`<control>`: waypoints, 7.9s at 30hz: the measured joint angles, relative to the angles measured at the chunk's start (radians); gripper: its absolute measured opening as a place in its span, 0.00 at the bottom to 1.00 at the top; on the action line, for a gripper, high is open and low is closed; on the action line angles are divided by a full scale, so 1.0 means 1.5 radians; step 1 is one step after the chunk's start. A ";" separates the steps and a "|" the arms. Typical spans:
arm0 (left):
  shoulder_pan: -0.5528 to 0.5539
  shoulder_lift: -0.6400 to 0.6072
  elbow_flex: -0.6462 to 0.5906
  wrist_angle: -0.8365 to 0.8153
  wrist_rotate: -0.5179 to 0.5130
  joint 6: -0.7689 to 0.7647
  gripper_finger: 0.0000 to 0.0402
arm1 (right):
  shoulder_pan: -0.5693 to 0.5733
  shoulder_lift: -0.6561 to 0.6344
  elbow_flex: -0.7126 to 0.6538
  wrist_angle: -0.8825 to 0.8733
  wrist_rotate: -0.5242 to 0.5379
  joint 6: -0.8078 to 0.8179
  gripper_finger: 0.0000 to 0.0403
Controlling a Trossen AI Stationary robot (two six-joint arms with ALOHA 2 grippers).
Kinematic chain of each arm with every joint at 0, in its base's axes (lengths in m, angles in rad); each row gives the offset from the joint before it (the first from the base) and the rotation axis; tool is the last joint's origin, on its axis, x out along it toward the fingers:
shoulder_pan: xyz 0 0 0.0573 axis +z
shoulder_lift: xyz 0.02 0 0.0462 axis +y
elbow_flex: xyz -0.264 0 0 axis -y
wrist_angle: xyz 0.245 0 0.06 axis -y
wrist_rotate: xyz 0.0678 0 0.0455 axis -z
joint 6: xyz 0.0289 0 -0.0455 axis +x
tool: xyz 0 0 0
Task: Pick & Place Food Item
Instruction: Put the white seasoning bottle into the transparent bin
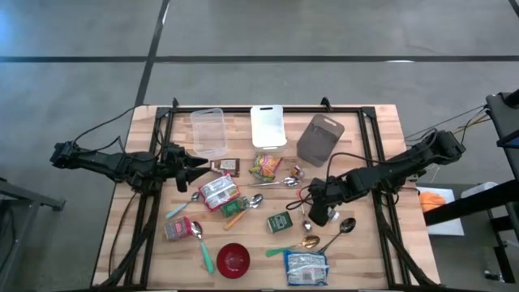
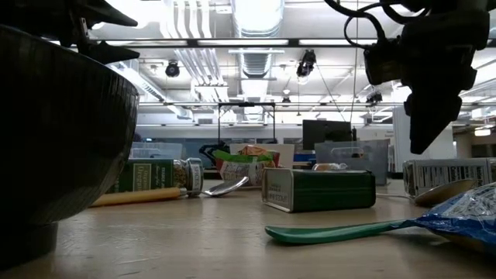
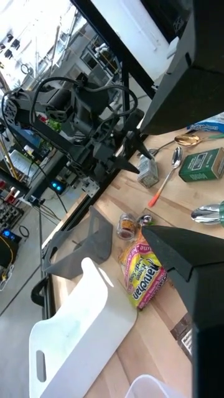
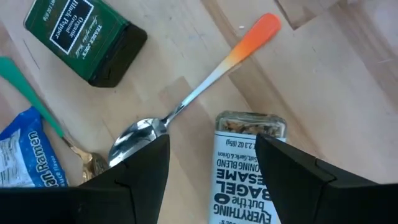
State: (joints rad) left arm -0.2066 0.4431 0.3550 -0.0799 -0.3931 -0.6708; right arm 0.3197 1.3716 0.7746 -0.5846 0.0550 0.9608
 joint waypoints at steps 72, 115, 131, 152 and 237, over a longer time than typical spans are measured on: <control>0.008 0.000 0.000 0.000 0.001 -0.023 0.63 | -0.036 0.062 0.003 -0.073 -0.018 0.066 0.99; 0.009 0.041 0.022 0.070 -0.077 0.030 0.63 | -0.069 -0.053 0.114 -0.064 0.287 0.321 0.47; 0.009 0.390 0.265 0.099 -0.269 0.274 0.63 | -0.195 -0.057 0.113 0.414 0.522 0.267 0.47; 0.057 0.661 0.404 0.316 -0.161 0.401 0.63 | -0.258 -0.043 0.144 0.535 0.415 0.202 0.47; 0.084 0.720 0.471 0.349 -0.209 0.397 0.94 | -0.268 0.003 0.224 0.540 0.330 0.211 0.47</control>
State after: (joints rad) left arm -0.0807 1.5226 1.0618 0.4442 -0.7067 -0.0750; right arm -0.0818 1.3758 1.1106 0.2248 0.5507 1.2776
